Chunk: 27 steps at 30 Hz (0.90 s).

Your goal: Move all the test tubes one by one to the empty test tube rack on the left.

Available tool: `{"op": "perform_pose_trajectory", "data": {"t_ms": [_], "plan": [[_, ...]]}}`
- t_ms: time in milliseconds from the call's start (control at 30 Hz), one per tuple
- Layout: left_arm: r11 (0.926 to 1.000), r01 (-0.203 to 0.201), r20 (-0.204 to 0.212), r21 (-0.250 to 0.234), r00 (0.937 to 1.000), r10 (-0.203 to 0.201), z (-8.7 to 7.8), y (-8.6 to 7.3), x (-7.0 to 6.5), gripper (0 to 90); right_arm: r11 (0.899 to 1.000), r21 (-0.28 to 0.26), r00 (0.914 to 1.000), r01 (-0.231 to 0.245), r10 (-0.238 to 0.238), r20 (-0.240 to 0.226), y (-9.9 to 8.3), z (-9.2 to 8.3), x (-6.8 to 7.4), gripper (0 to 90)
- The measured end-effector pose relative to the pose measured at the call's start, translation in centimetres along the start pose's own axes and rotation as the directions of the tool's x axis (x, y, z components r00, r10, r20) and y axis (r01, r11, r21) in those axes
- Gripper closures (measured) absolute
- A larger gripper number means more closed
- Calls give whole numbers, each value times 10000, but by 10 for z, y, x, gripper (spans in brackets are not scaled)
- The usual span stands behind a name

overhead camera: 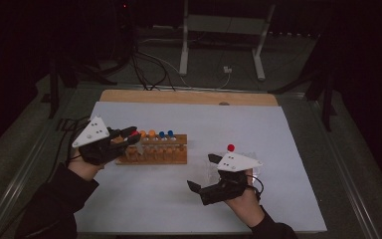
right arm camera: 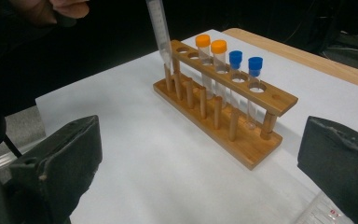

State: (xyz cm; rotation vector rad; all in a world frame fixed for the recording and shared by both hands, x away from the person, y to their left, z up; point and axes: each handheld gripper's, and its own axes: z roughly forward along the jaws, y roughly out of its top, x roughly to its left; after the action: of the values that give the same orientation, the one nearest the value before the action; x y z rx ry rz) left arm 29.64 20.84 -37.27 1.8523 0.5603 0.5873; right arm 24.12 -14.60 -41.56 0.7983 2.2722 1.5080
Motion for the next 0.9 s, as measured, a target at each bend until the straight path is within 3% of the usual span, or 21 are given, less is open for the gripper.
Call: {"op": "perform_pose_trajectory", "data": {"t_ms": [233,500,633,700,900], "plan": [[9995,241,-791,-181,9965,-255,1,-3,21,716,10000,-69,10000,61,-61,-10,0,-2,0,0],[9969,738,-1464,-290,9862,-772,15,-16,43,716,9999,-129,10000,80,-80,9,1,-3,-1,0],[9923,1139,-1387,-482,9831,-1196,22,-27,49,716,9998,-175,10000,25,-24,37,0,-4,-2,0],[9929,1123,-1555,-383,9809,-1169,26,-31,50,716,9999,-164,10000,36,-36,39,0,-4,-3,0],[9922,1243,-1515,-12,9808,-1231,38,-44,50,716,9998,-205,10000,33,-34,-13,0,-5,-3,0]]}}
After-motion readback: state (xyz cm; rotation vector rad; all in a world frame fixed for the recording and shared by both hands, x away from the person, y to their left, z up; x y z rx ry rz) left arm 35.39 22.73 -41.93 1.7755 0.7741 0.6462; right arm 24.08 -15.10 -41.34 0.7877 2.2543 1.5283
